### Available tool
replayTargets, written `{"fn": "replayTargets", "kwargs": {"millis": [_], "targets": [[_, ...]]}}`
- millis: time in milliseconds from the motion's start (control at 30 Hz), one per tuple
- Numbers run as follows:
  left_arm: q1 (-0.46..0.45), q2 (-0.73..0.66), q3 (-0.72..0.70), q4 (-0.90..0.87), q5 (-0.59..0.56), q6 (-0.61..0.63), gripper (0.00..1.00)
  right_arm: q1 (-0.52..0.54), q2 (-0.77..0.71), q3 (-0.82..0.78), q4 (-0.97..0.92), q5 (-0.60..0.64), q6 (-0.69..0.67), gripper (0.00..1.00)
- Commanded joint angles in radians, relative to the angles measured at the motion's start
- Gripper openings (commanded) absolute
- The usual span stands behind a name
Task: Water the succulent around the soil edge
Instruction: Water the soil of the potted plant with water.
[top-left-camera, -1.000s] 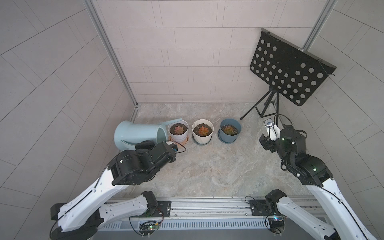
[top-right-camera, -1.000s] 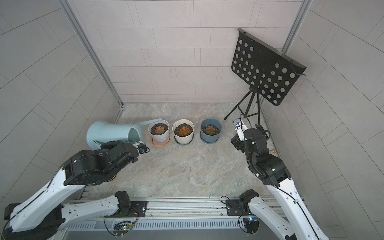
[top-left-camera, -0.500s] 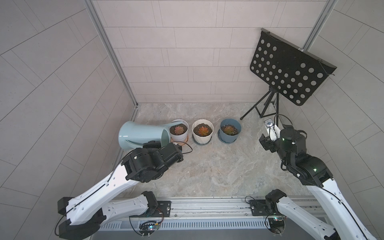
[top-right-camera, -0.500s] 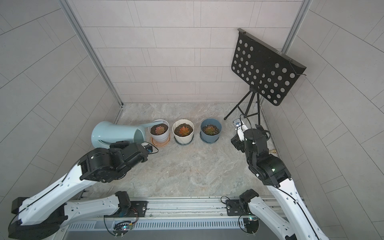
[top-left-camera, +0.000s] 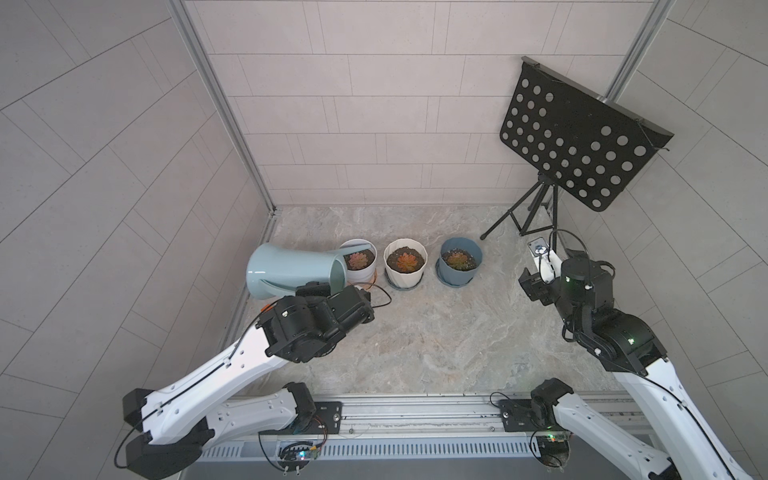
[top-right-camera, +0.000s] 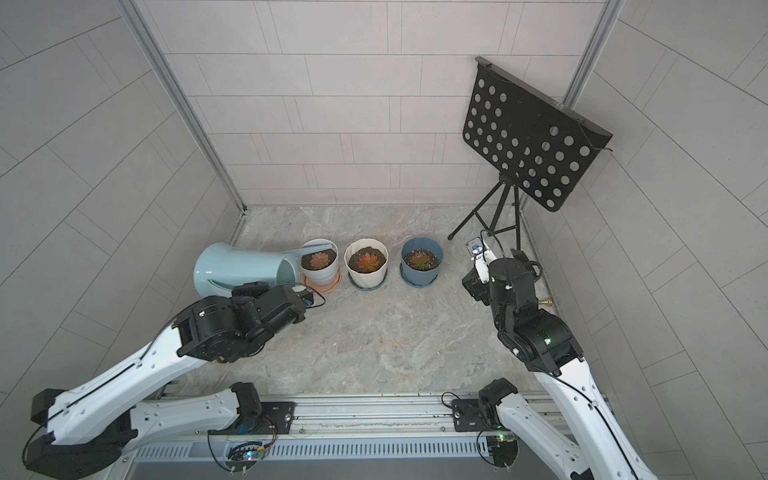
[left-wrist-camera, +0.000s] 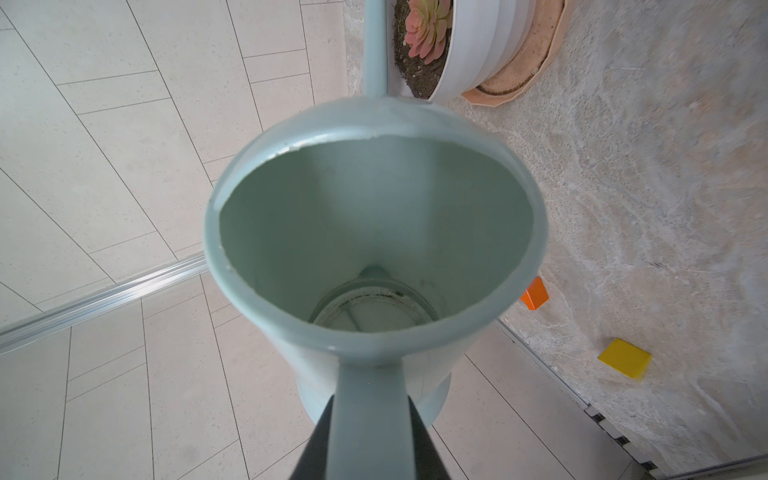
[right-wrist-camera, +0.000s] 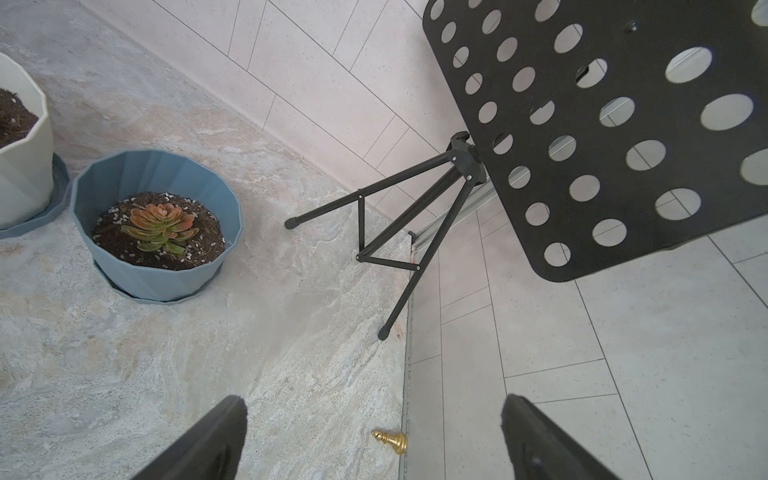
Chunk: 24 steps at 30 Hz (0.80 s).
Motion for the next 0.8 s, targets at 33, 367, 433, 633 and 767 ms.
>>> {"fn": "replayTargets", "kwargs": {"millis": [33, 367, 433, 633, 767], "targets": [[0.034, -0.013, -0.024, 0.044, -0.046, 0.037, 0.0, -0.006, -0.013, -0.015, 0.016, 0.009, -0.003, 1.0], [0.079, -0.018, -0.041, 0.12, -0.039, 0.081, 0.0, -0.005, -0.014, -0.02, 0.021, 0.01, -0.005, 1.0], [0.082, -0.014, -0.043, 0.132, -0.036, 0.087, 0.0, -0.006, -0.014, -0.02, 0.02, 0.01, -0.006, 1.0], [0.09, 0.006, -0.048, 0.151, -0.022, 0.095, 0.0, -0.005, -0.014, -0.02, 0.022, 0.011, -0.008, 1.0], [0.098, 0.011, -0.051, 0.157, -0.019, 0.099, 0.0, -0.006, -0.015, -0.021, 0.022, 0.011, -0.008, 1.0]]}}
